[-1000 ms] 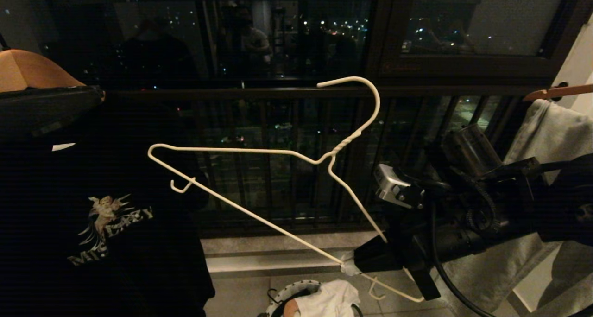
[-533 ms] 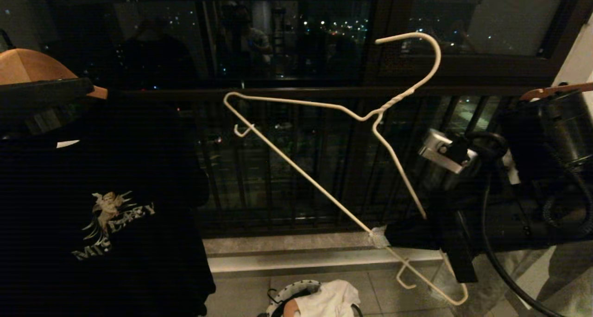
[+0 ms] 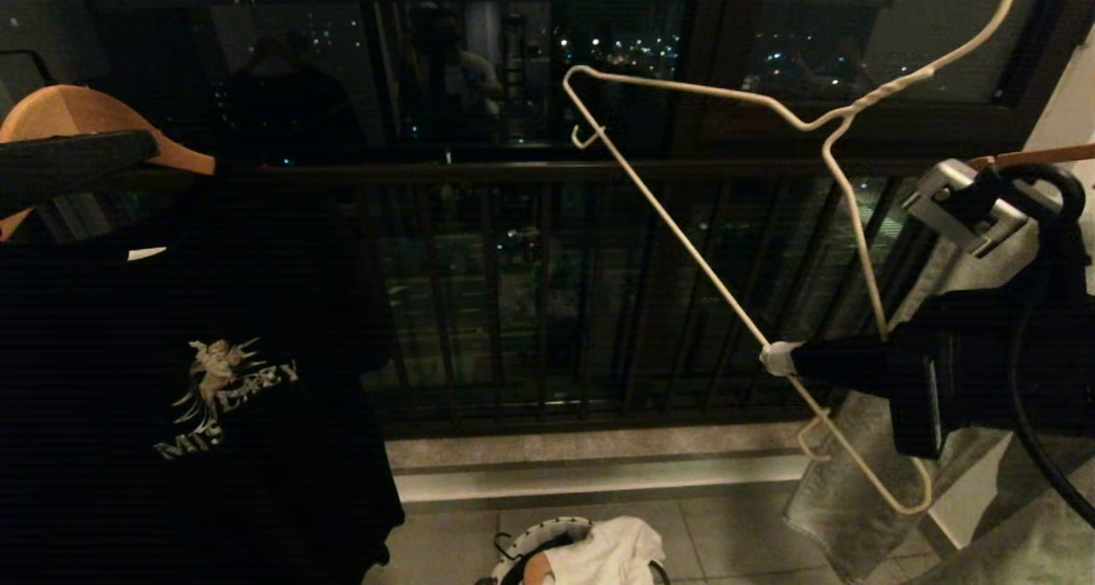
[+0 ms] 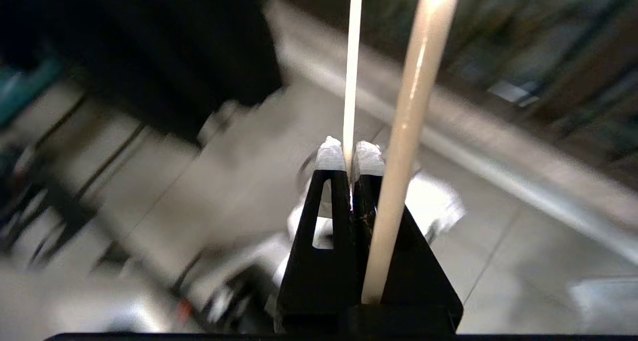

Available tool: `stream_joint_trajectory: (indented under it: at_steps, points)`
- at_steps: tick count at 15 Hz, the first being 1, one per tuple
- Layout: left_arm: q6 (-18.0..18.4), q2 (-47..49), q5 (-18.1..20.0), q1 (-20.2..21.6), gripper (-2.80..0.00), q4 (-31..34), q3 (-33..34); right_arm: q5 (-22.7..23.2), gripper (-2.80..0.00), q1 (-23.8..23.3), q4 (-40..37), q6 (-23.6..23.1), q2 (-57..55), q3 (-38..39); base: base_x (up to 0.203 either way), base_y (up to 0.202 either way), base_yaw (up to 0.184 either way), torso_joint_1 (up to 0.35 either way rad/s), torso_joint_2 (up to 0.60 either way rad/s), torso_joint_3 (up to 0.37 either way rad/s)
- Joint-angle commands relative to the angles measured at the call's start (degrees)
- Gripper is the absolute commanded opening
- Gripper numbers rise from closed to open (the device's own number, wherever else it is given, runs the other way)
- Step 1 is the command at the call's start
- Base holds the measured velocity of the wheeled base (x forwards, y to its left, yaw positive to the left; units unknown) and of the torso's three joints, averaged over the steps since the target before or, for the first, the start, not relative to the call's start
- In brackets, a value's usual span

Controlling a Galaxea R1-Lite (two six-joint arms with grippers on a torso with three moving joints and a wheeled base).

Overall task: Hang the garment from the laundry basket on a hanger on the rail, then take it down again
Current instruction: Hang the clothes rack on the clothesline

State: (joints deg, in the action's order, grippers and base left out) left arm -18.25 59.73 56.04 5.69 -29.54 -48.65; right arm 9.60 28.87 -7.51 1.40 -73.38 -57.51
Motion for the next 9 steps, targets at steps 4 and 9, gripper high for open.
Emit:
stream_joint_trajectory:
  at_steps: [4, 9]
  points:
    - [-0.1, 0.0, 0.3, 0.0, -2.80, -0.2, 0.1, -1.8, -2.80, -7.8, 6.9, 1.0, -0.8, -1.1, 0.000, 0.000, 0.000, 0.000, 0.00, 0.000]
    - [-0.1, 0.0, 0.3, -0.1, -2.80, -0.2, 0.1, -1.9, -2.80, -13.9, 7.3, 1.0, -3.6, -3.9, 0.000, 0.000, 0.000, 0.000, 0.00, 0.000]
